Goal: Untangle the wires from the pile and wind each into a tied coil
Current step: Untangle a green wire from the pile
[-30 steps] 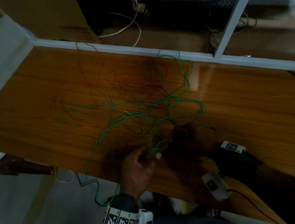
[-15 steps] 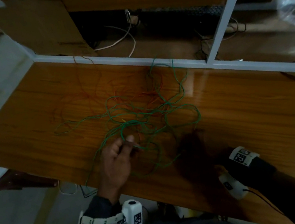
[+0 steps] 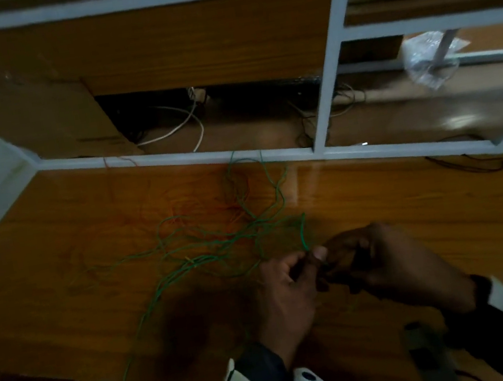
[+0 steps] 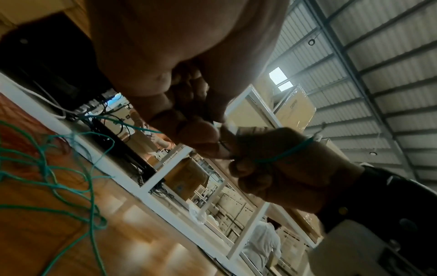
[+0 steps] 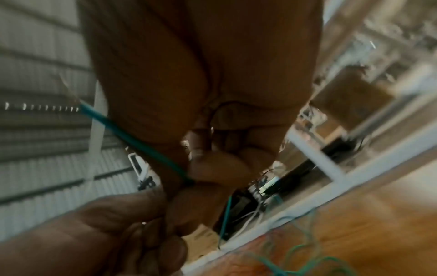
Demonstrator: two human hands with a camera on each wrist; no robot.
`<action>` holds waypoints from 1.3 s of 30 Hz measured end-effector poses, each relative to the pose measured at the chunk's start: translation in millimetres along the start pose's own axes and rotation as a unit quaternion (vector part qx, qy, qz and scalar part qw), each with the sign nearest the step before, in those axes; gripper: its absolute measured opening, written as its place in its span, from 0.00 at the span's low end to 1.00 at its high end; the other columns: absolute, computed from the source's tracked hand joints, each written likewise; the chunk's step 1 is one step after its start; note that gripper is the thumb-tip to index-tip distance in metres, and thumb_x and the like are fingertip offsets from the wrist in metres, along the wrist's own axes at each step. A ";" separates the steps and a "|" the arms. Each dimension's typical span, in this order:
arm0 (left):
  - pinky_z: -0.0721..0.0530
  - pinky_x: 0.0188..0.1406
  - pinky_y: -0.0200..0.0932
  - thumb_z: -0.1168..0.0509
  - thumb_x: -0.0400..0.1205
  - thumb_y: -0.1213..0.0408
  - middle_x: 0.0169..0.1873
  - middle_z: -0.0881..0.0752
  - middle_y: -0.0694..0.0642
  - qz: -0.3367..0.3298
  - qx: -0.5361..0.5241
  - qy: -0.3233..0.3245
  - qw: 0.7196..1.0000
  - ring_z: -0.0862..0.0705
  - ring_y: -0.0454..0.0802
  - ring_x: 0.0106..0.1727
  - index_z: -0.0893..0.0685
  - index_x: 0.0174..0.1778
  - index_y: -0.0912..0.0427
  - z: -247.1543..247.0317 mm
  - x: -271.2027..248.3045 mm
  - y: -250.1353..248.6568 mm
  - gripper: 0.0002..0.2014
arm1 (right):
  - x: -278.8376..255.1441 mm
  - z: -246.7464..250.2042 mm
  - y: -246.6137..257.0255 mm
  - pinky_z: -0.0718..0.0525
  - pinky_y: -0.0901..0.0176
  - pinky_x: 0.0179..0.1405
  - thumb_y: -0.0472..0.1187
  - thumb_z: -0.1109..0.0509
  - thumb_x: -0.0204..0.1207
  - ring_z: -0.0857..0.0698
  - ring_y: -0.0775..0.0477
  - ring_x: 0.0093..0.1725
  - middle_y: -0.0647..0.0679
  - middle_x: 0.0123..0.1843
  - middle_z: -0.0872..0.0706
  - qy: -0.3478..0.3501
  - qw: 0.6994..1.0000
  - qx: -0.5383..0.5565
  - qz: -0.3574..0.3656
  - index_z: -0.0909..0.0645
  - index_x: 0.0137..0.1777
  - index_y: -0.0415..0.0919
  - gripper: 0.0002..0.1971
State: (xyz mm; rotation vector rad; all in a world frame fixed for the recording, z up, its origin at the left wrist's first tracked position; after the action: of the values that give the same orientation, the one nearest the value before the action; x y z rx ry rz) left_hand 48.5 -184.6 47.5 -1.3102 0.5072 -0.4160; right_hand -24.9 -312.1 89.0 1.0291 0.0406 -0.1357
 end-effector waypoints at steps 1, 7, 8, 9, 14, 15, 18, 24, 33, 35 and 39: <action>0.21 0.26 0.46 0.30 0.77 0.41 0.26 0.12 0.55 0.008 -0.005 0.017 1.000 0.16 0.45 0.25 0.10 0.35 0.55 -6.3 0.3 3.0 0.20 | -7.0 3.9 -10.7 0.20 0.67 0.24 0.40 0.21 0.79 0.12 0.58 0.28 0.68 0.41 0.08 -0.006 1.000 -0.005 -0.016 0.07 0.54 0.49 0.06; 0.26 0.73 0.48 0.23 0.66 0.34 0.76 0.27 0.45 -0.121 0.144 0.011 0.982 0.29 0.46 0.78 0.31 0.75 0.33 1.9 15.6 -1.1 0.41 | -45.3 28.4 -44.8 0.21 0.58 0.25 0.33 0.25 0.81 0.12 0.51 0.30 0.53 0.46 0.05 -0.076 0.996 0.037 -0.027 0.06 0.54 0.42 0.08; 0.39 0.82 0.46 0.26 0.70 0.36 0.84 0.39 0.45 -0.199 0.205 0.048 0.957 0.42 0.46 0.85 0.38 0.81 0.34 -6.6 18.3 -11.7 0.44 | -48.2 31.2 -46.9 0.21 0.65 0.28 0.30 0.25 0.81 0.12 0.57 0.32 0.53 0.47 0.05 -0.071 0.996 0.039 -0.026 0.07 0.54 0.39 0.08; 0.47 0.85 0.49 0.28 0.73 0.39 0.86 0.45 0.45 -0.265 0.254 0.094 0.926 0.50 0.47 0.87 0.39 0.83 0.36 -19.0 21.0 -22.1 0.42 | -50.3 33.0 -48.0 0.19 0.67 0.31 0.28 0.26 0.82 0.12 0.62 0.35 0.53 0.47 0.05 -0.064 0.997 0.045 -0.024 0.07 0.54 0.37 0.08; 0.26 0.71 0.56 0.31 0.81 0.57 0.60 0.13 0.43 -0.302 0.178 0.262 0.899 0.19 0.42 0.68 0.12 0.50 0.55 -59.8 38.6 -37.6 0.08 | -70.8 54.1 -56.0 0.15 0.54 0.37 0.36 0.26 0.83 0.09 0.49 0.42 0.52 0.51 0.06 -0.083 0.995 0.049 -0.002 0.07 0.53 0.40 0.06; 0.19 0.61 0.54 0.32 0.81 0.57 0.50 0.11 0.44 -0.231 0.144 0.283 0.920 0.14 0.42 0.56 0.13 0.47 0.56 -58.3 45.2 -30.7 0.07 | -78.1 66.6 -64.2 0.21 0.52 0.31 0.38 0.26 0.83 0.13 0.47 0.35 0.51 0.50 0.06 -0.113 0.993 0.039 -0.007 0.07 0.52 0.42 0.06; 0.16 0.43 0.53 0.31 0.82 0.52 0.38 0.14 0.47 -0.062 0.136 0.328 0.933 0.16 0.46 0.38 0.14 0.44 0.49 -56.1 52.1 -9.2 0.06 | -105.6 110.9 -106.6 0.25 0.47 0.22 0.41 0.25 0.82 0.18 0.37 0.27 0.48 0.43 0.07 -0.209 0.976 -0.017 -0.061 0.08 0.46 0.54 0.07; 0.20 0.44 0.48 0.36 0.83 0.44 0.38 0.15 0.46 -0.091 0.350 0.227 0.904 0.16 0.44 0.43 0.13 0.42 0.46 -48.0 56.5 1.0 0.13 | -139.0 152.2 -182.4 0.25 0.55 0.15 0.22 0.27 0.77 0.18 0.52 0.22 0.49 0.42 0.05 -0.286 0.931 -0.123 -0.192 0.10 0.40 0.58 0.25; 0.21 0.35 0.48 0.39 0.86 0.52 0.36 0.15 0.49 -0.207 0.429 0.222 0.851 0.18 0.48 0.37 0.14 0.43 0.52 -123.4 34.1 -30.1 0.12 | -106.1 104.5 -98.2 0.17 0.37 0.68 0.71 0.37 0.81 0.27 0.40 0.80 0.49 0.74 0.16 -0.181 0.931 -0.290 -0.126 0.26 0.82 0.49 0.37; 0.19 0.33 0.50 0.40 0.85 0.53 0.35 0.15 0.48 -0.215 0.386 0.218 0.870 0.19 0.46 0.34 0.15 0.41 0.51 -133.6 34.2 -36.8 0.12 | -85.7 88.3 -77.3 0.17 0.43 0.68 0.61 0.34 0.85 0.26 0.44 0.79 0.48 0.74 0.16 -0.160 0.949 -0.260 -0.081 0.23 0.79 0.50 0.27; 0.19 0.32 0.50 0.37 0.85 0.49 0.33 0.14 0.46 -0.198 0.320 0.223 0.899 0.18 0.42 0.33 0.13 0.41 0.47 -130.4 37.6 -45.2 0.11 | -69.7 76.5 -70.3 0.13 0.42 0.47 0.51 0.34 0.84 0.13 0.42 0.53 0.49 0.50 0.07 -0.160 0.956 -0.244 -0.013 0.10 0.58 0.49 0.13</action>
State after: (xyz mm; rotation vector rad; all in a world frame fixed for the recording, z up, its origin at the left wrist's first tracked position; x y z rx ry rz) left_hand 4.5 -319.8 64.1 -0.6573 0.4226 -1.1388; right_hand -105.5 -406.9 75.4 0.5037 -0.1984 -0.2990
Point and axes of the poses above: each hand's wrist, its own x-axis towards the middle knuckle, its own z-axis out of the back of the hand, y = z × x, the point moved 7 cm from there along x, towards the middle knuckle
